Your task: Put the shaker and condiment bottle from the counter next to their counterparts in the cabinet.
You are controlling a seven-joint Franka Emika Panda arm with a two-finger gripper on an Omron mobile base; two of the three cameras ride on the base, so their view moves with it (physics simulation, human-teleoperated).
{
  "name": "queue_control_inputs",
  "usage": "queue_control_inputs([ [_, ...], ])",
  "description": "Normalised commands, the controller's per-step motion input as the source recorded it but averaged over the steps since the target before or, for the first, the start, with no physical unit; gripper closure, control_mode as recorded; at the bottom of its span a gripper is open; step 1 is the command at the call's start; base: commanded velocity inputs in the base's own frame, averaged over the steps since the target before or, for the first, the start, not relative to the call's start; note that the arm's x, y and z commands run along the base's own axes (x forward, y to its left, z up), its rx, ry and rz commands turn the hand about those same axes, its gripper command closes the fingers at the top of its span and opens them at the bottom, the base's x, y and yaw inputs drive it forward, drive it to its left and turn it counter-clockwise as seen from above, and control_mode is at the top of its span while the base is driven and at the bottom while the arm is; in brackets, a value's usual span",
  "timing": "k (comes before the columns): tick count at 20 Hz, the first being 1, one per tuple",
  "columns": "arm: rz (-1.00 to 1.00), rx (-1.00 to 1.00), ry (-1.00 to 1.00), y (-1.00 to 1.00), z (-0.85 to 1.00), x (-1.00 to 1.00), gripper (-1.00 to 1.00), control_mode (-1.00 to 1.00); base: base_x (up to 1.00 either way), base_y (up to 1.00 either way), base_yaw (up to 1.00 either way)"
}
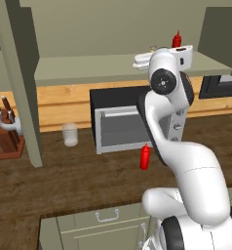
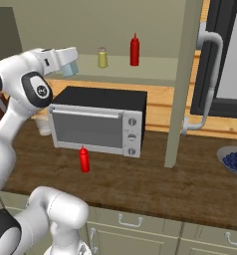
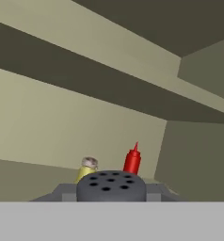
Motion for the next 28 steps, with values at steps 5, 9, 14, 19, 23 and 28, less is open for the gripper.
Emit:
queue_control_inputs([
  [5,0.0,0.0,-0.04,0.08,0.0,0.0,1.0,-1.0,0.0,0.0,0.0],
  [9,0.0,0.01,-0.01,0.04,0.0,0.07,1.0,-1.0,0.0,0.0,0.0],
  [14,0.0,0.04,-0.04,0.0,0.0,0.12,1.0,-1.0,0.0,0.0,0.0],
  [19,0.0,0.05,-0.05,0.0,0.0,0.08,1.0,-1.0,0.0,0.0,0.0],
  [23,0.0,0.04,0.0,0.04,-0.03,0.06,1.0,-1.0,0.0,0.0,0.0],
  [28,0.0,0.02,0.0,0.1,-0.12,0.07,1.0,-1.0,0.0,0.0,0.0],
])
